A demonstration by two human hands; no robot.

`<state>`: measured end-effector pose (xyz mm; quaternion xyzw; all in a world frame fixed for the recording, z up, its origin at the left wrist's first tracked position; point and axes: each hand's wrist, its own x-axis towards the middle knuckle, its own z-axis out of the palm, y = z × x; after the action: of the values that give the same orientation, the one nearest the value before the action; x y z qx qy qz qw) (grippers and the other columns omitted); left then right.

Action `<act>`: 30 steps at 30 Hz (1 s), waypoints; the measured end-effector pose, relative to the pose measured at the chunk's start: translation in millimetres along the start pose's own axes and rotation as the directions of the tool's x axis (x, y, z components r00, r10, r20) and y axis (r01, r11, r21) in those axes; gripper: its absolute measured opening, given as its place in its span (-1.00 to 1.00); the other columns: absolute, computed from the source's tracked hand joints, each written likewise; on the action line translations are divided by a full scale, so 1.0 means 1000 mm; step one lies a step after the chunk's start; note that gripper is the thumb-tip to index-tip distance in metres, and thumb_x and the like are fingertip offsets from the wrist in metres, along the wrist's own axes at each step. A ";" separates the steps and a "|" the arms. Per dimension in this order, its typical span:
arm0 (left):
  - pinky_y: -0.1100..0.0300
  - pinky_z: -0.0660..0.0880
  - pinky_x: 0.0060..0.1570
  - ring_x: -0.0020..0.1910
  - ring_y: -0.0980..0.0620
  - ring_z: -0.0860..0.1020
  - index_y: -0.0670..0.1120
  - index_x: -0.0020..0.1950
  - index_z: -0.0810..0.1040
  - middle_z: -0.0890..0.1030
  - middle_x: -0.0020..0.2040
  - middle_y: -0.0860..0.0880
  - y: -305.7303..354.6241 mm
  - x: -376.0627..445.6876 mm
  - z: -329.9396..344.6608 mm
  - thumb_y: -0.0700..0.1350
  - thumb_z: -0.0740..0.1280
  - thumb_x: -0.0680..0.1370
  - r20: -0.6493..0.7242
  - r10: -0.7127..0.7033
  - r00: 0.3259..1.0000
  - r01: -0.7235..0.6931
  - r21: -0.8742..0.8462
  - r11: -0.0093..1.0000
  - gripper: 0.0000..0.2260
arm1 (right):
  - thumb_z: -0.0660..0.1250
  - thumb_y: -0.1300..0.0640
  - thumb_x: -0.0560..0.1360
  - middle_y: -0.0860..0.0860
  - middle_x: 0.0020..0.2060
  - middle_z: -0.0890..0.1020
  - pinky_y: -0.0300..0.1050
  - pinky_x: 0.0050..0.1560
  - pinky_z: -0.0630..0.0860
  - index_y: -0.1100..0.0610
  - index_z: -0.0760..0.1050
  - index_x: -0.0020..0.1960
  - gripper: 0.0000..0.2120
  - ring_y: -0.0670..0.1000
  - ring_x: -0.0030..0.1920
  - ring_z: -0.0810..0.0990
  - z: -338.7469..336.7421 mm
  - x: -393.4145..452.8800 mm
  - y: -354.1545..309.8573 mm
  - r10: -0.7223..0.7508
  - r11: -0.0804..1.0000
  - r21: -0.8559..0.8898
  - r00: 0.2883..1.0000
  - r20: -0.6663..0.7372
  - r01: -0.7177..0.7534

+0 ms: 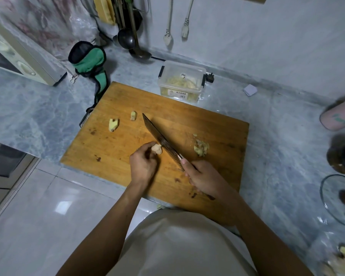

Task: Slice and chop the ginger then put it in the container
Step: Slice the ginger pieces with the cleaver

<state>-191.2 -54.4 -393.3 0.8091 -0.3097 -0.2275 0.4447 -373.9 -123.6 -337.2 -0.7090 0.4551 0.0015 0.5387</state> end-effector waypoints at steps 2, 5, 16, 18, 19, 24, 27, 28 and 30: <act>0.23 0.44 0.29 0.20 0.03 0.57 -0.14 0.23 0.63 0.63 0.23 -0.05 -0.001 0.000 0.003 -0.32 0.38 0.51 0.007 0.009 1.000 -0.009 0.009 1.000 -0.69 | 0.11 -0.21 0.66 -0.07 -0.52 0.44 -0.11 -0.35 0.37 0.20 0.50 -0.20 -0.46 -0.17 -0.55 0.40 -0.001 -0.002 0.001 0.011 1.000 0.016 1.000 0.003 -0.011; 0.35 0.41 0.26 0.17 0.00 0.56 -0.18 0.20 0.64 0.60 0.22 -0.11 0.000 -0.003 0.006 -0.26 0.46 0.48 -0.026 0.052 0.998 -0.051 0.047 0.998 -0.72 | 0.11 -0.21 0.67 -0.08 -0.53 0.44 -0.12 -0.35 0.37 0.14 0.48 -0.24 -0.49 -0.19 -0.56 0.40 -0.001 -0.003 0.000 0.003 1.000 0.021 1.000 -0.007 -0.003; 0.51 0.40 0.14 0.05 0.23 0.57 -0.05 0.26 0.63 0.63 0.10 0.08 -0.001 -0.006 0.003 -0.38 0.33 0.53 -0.021 -0.008 1.000 0.008 -0.026 1.000 -0.62 | 0.09 -0.24 0.66 -0.07 -0.52 0.42 -0.13 -0.38 0.35 0.12 0.45 -0.23 -0.50 -0.16 -0.54 0.39 -0.013 -0.003 0.007 0.029 0.999 0.025 0.999 0.015 -0.029; 0.59 0.31 0.12 0.08 0.18 0.54 -0.09 0.20 0.66 0.62 0.09 0.06 -0.003 -0.007 0.003 -0.39 0.34 0.52 -0.035 0.054 0.998 -0.053 0.033 0.998 -0.67 | 0.09 -0.25 0.66 -0.03 -0.49 0.44 -0.12 -0.37 0.36 0.13 0.45 -0.22 -0.49 -0.14 -0.53 0.41 -0.014 -0.002 0.007 0.028 1.000 0.002 0.999 0.024 -0.028; 0.60 0.28 0.12 0.09 0.16 0.52 -0.12 0.18 0.67 0.63 0.09 0.02 -0.002 -0.008 0.004 -0.39 0.35 0.51 -0.043 0.071 0.997 -0.068 0.058 0.996 -0.69 | 0.09 -0.25 0.66 -0.01 -0.47 0.45 -0.13 -0.37 0.37 0.13 0.46 -0.22 -0.48 -0.12 -0.53 0.41 -0.015 -0.002 0.007 0.027 1.000 -0.004 0.999 0.029 -0.027; 0.66 0.20 0.09 0.08 0.11 0.50 -0.18 0.18 0.66 0.64 0.13 -0.10 0.003 -0.012 0.012 -0.35 0.40 0.47 -0.048 0.091 0.995 -0.085 0.115 0.990 -0.71 | 0.09 -0.27 0.65 -0.02 -0.46 0.48 -0.09 -0.33 0.42 0.12 0.47 -0.23 -0.46 -0.10 -0.50 0.46 -0.019 -0.002 0.009 0.020 1.000 -0.016 1.000 0.024 -0.020; 0.49 0.34 0.16 0.08 0.05 0.55 -0.14 0.24 0.63 0.63 0.15 -0.11 0.001 -0.014 0.014 -0.33 0.39 0.49 -0.035 0.113 0.993 -0.107 0.140 0.984 -0.68 | 0.09 -0.28 0.64 -0.05 -0.47 0.50 -0.10 -0.32 0.41 0.12 0.48 -0.23 -0.47 -0.13 -0.51 0.46 -0.018 -0.003 0.008 0.024 1.000 -0.010 0.999 0.024 -0.024; 0.40 0.38 0.16 0.08 0.01 0.57 -0.13 0.24 0.63 0.63 0.14 -0.10 0.001 -0.014 0.014 -0.31 0.39 0.50 -0.034 0.117 0.993 -0.110 0.150 0.983 -0.68 | 0.09 -0.28 0.65 -0.05 -0.48 0.49 -0.10 -0.32 0.41 0.12 0.48 -0.23 -0.46 -0.13 -0.52 0.46 -0.017 -0.003 0.008 0.023 1.000 0.000 1.000 0.019 -0.023; 0.39 0.37 0.15 0.08 -0.04 0.57 -0.16 0.20 0.64 0.62 0.12 -0.11 0.002 -0.014 0.017 -0.32 0.38 0.50 -0.027 0.134 0.991 -0.127 0.171 0.977 -0.72 | 0.10 -0.27 0.65 -0.06 -0.50 0.48 -0.08 -0.30 0.39 0.12 0.48 -0.24 -0.47 -0.14 -0.52 0.44 -0.016 -0.004 0.009 0.016 1.000 0.011 1.000 0.003 -0.016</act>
<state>-212.8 -54.8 -398.2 0.8260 -0.3718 -0.1553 0.3942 -390.0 -133.4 -334.8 -0.7023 0.4601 0.0043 0.5431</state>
